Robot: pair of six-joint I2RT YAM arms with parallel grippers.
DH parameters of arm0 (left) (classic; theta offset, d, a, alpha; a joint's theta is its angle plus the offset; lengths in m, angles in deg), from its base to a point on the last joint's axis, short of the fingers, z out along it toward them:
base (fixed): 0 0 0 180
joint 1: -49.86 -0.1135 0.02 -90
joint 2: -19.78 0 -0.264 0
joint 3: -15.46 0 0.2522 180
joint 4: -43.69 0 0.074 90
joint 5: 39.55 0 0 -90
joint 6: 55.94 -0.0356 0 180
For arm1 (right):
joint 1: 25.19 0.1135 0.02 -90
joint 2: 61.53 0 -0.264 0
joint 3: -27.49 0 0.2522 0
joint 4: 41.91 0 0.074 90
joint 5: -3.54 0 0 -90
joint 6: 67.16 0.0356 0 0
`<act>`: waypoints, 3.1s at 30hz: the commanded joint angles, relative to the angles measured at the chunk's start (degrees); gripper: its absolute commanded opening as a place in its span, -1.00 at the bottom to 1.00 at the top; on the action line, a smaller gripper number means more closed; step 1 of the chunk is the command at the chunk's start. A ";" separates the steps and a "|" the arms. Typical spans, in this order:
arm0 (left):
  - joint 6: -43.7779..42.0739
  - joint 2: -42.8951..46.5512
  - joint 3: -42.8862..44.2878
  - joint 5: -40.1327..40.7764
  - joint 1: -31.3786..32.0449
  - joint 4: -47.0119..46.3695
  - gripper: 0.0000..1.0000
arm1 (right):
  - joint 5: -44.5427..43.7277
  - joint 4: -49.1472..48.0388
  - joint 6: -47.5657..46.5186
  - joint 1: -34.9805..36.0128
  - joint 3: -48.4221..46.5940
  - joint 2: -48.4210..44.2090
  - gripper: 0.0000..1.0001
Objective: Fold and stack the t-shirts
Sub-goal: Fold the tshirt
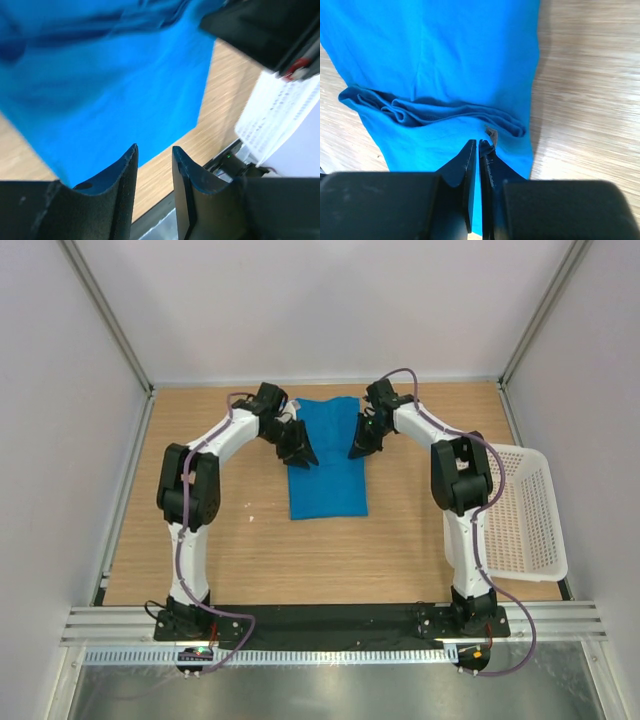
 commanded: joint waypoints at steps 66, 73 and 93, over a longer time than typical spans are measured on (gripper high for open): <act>1.54 13.14 -34.20 5.46 -6.05 -8.94 -0.31 | 20.83 -20.89 7.69 -0.81 50.58 -33.45 -0.07; 5.59 18.41 -37.82 6.07 -1.29 -10.09 -0.26 | 20.30 -22.91 8.75 -0.11 49.71 -29.76 0.03; 2.43 25.98 -26.92 11.70 -3.66 2.92 -0.09 | 12.31 -37.41 31.68 4.55 57.53 -25.98 -0.07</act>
